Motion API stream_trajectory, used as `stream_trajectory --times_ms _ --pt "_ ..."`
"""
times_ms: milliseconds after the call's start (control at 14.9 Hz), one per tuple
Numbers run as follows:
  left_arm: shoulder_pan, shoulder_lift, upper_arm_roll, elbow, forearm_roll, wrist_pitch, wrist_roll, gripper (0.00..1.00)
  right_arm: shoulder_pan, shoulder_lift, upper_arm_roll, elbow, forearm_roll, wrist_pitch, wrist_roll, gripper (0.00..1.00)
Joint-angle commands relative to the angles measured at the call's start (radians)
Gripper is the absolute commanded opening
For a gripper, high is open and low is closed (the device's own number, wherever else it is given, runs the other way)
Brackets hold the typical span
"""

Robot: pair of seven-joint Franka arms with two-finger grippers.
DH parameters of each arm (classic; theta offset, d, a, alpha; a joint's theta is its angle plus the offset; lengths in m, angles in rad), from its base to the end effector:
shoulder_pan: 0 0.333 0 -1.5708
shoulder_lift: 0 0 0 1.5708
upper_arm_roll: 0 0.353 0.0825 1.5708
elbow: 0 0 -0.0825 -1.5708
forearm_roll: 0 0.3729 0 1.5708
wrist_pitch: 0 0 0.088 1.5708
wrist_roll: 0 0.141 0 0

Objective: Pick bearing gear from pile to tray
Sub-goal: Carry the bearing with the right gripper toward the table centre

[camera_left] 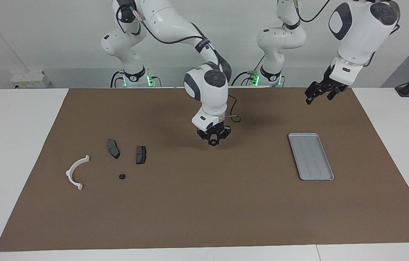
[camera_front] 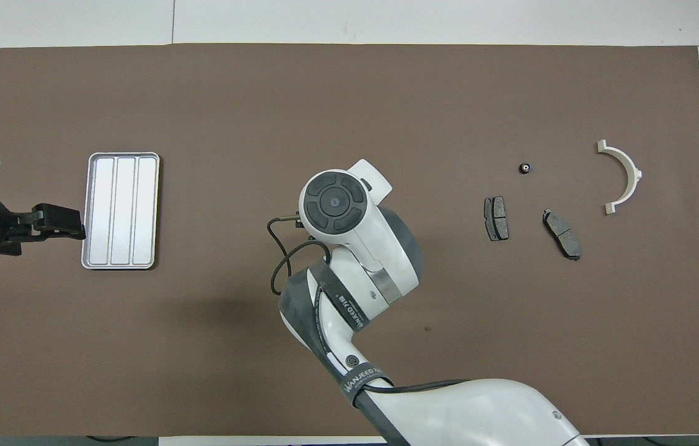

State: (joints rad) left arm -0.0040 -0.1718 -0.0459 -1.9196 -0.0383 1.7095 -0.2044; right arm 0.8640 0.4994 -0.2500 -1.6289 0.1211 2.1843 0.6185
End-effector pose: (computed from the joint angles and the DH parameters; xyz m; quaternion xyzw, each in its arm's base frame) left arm 0.4842 -0.0306 0.5662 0.9965 0.0806 -0.0210 0.0124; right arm 0.5521 0.4262 0.3488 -0.9991 0.0185 -0.0345 0.0145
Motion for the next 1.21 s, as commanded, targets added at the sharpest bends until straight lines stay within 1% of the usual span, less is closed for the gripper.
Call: stream_trajectory --times_ms 0,268,335,469,536,670,804,938,1072,1139 --pt "0.012 -0.038 -0.005 -0.045 -0.018 0.022 -0.003 1.0 0.0 0.031 -0.003 -0.006 0.028 0.054 0.014 0.0" --pt "0.012 -0.038 -0.005 -0.045 -0.018 0.025 -0.003 1.0 0.0 0.042 -0.002 -0.009 0.055 0.075 0.014 0.0" --pt "0.012 -0.038 -0.003 -0.047 -0.018 0.024 -0.003 1.0 0.0 0.042 -0.002 -0.012 0.055 0.075 0.014 0.17" --pt "0.012 -0.04 -0.005 -0.045 -0.018 0.025 -0.006 1.0 -0.002 0.041 -0.002 -0.015 0.055 0.074 0.014 0.67" --pt "0.012 -0.04 -0.005 -0.045 -0.018 0.025 -0.009 1.0 -0.002 0.041 -0.002 -0.022 0.055 0.075 0.012 0.75" --pt "0.012 -0.041 -0.005 -0.047 -0.018 0.025 -0.007 1.0 -0.005 0.039 0.0 -0.029 0.055 0.084 0.01 0.78" --pt "0.012 -0.041 -0.005 -0.048 -0.018 0.03 -0.01 1.0 -0.006 0.038 0.002 -0.029 0.055 0.08 0.01 0.78" --pt "0.002 -0.048 -0.005 -0.07 -0.018 0.061 -0.024 1.0 -0.014 0.037 0.003 -0.026 0.055 0.075 0.015 0.78" --pt "-0.004 -0.052 -0.008 -0.093 -0.018 0.091 -0.056 1.0 -0.054 0.016 0.011 -0.028 0.055 0.062 0.0 0.72" --pt "-0.01 -0.052 -0.011 -0.101 -0.018 0.102 -0.067 1.0 -0.091 -0.01 0.017 -0.028 0.052 0.031 -0.02 0.69"
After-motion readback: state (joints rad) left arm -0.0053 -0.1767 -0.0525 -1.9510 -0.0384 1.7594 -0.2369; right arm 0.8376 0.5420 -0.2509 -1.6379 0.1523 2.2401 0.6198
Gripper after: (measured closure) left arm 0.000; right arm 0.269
